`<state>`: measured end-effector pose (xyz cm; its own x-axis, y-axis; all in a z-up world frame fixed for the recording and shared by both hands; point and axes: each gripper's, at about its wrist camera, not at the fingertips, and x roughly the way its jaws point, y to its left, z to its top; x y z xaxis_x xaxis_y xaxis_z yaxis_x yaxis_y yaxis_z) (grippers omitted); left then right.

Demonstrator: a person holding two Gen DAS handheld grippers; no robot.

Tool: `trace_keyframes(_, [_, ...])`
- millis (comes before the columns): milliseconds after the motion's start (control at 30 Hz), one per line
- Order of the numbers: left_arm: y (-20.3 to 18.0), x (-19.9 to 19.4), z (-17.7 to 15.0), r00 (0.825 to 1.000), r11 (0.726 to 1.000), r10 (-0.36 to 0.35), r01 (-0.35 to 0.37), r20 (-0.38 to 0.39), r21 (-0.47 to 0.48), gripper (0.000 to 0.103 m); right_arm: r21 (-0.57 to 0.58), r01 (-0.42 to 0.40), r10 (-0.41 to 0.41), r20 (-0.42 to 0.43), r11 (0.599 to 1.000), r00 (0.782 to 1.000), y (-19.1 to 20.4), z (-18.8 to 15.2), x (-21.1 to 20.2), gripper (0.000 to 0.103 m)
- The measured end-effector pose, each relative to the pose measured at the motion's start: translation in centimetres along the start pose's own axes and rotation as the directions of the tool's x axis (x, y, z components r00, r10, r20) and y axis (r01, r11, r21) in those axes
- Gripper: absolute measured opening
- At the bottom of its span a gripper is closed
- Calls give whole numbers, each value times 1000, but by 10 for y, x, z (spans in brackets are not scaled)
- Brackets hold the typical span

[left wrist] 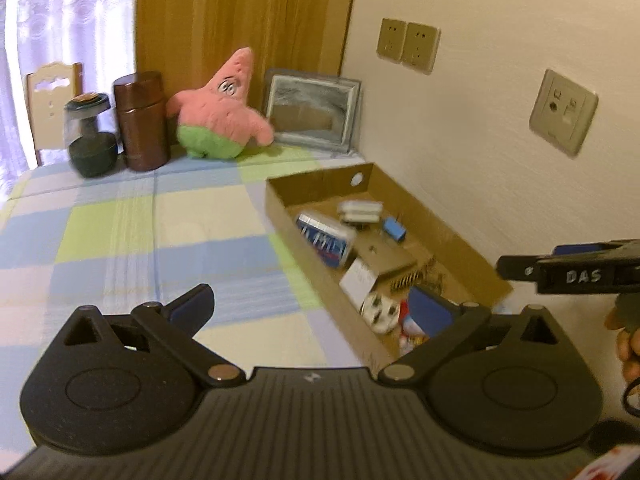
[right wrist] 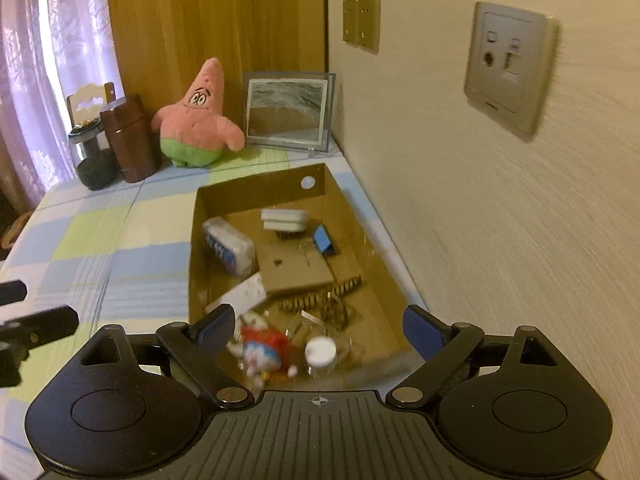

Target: Organize rigid objects

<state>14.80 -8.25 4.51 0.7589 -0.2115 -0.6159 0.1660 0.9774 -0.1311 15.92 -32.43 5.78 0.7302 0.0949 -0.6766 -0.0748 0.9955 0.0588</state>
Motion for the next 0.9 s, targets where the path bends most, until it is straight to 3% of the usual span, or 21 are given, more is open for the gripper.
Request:
trace_keyframes(500, [-13, -92, -65, 999, 998, 44, -46, -27, -50, 101, 28, -89, 90, -2, 996, 996, 23, -61, -80, 88])
trace_keyframes(900, [-14, -141, -88, 993, 990, 116, -119, -35, -73, 101, 12, -152, 152, -6, 988, 988, 37, -89, -118, 88])
